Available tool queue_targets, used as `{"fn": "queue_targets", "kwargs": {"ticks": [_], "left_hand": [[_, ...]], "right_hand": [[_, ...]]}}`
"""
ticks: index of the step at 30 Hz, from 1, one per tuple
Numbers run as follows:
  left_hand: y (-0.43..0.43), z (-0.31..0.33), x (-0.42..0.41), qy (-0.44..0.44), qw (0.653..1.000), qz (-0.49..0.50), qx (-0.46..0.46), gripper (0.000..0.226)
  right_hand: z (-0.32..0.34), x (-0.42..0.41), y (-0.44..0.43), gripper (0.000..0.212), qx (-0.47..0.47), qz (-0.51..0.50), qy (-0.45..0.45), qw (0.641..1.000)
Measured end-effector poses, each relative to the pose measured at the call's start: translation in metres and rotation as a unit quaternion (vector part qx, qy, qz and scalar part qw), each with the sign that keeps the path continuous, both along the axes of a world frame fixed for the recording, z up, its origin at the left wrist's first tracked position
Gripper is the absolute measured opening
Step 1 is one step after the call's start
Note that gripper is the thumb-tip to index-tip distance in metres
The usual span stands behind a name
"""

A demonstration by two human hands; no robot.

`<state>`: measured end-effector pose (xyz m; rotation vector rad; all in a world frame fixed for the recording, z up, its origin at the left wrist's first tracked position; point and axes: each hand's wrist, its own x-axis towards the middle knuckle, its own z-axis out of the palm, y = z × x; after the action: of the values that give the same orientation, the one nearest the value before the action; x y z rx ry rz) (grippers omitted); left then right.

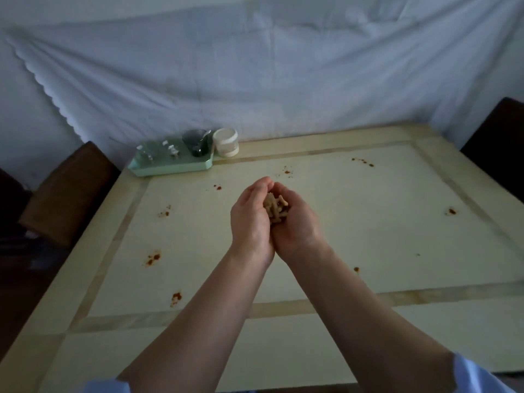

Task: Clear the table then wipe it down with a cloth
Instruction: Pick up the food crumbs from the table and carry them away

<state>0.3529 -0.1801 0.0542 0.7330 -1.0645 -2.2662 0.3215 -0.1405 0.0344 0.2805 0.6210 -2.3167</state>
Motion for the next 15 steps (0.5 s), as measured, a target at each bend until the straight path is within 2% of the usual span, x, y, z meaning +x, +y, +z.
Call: {"fn": "queue_targets", "kwargs": {"ticks": [7,15], "left_hand": [[0.079,0.004,-0.038,0.027,0.989,-0.142,0.045,0.017],[0.247,0.014,-0.085,0.043,0.943,-0.327,0.037,0.019]], "right_hand": [[0.019,-0.017,0.088,0.024,0.046,-0.169,0.045,0.984],[0.030,-0.050,0.257,0.022,0.071,-0.335,0.031,0.939]]}}
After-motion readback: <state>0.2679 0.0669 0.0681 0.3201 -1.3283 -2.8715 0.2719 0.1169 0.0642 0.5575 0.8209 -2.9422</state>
